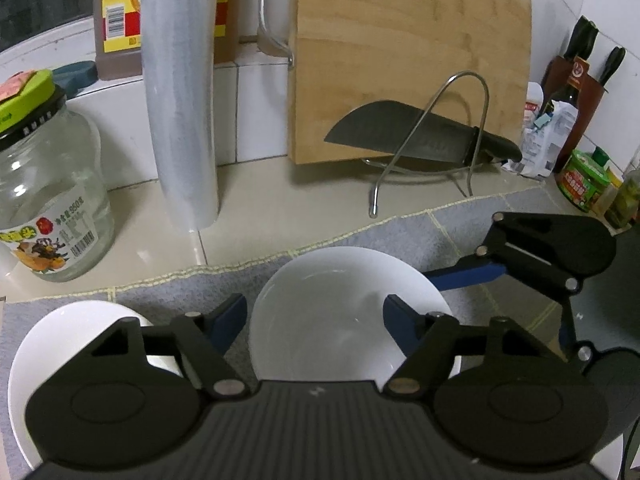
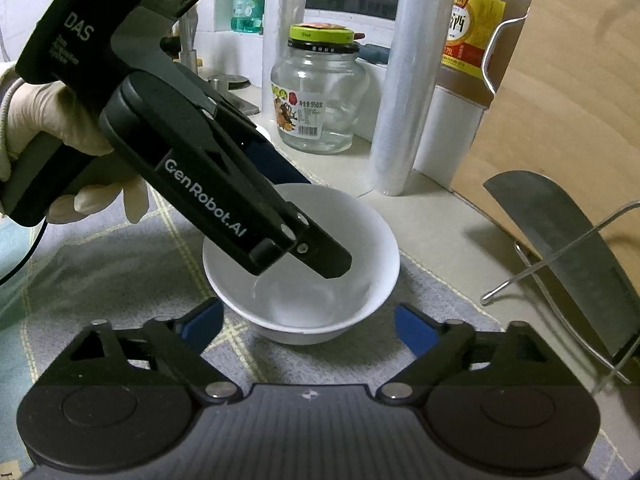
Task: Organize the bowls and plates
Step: 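Lower the held bowl into the other white bowl with the left gripper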
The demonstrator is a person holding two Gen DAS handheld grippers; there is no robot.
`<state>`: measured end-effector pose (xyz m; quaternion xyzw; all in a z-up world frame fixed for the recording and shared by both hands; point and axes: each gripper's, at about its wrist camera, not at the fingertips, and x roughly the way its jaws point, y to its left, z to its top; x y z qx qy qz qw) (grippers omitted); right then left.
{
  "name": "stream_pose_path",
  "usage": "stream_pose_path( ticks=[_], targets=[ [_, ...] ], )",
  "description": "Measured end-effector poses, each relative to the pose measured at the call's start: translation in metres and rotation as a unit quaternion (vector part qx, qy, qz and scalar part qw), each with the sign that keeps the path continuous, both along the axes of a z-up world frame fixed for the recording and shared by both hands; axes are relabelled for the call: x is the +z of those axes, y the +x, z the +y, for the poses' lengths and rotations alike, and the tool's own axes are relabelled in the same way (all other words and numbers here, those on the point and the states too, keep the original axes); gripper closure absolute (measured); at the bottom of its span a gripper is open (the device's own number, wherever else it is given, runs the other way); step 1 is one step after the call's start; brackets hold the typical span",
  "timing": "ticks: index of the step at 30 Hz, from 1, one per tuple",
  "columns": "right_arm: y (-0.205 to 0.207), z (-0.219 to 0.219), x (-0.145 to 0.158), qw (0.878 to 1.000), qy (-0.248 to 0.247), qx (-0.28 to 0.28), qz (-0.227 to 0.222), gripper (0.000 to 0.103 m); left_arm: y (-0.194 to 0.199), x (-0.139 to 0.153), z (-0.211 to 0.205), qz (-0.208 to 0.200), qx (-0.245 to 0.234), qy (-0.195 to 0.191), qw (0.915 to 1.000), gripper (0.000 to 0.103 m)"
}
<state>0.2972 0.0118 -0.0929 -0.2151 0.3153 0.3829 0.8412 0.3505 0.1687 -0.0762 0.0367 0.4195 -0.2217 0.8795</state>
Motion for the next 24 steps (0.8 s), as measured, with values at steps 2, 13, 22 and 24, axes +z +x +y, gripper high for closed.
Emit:
stream_pose_path(
  ticks=[2, 13, 22, 24],
  targets=[
    [0.0008, -0.0005, -0.0002, 1.0, 0.004, 0.002, 0.004, 0.014, 0.0016, -0.001, -0.0004, 0.002, -0.002, -0.001, 1.0, 0.033],
    [-0.0007, 0.0002, 0.0003, 1.0, 0.003, 0.009, 0.001, 0.019, 0.0047, -0.0022, 0.0012, 0.007, -0.005, -0.012, 0.9999, 0.036],
    [-0.0029, -0.001, 0.0018, 1.0, -0.001, 0.008, 0.003, 0.02, 0.0005, 0.0031, -0.0009, 0.004, -0.012, -0.012, 0.9998, 0.036],
    [-0.0045, -0.0021, 0.0039, 1.0, -0.002, 0.01, 0.002, 0.02, -0.0014, 0.0057, -0.001, 0.004, -0.013, -0.014, 0.9998, 0.036]
  ],
)
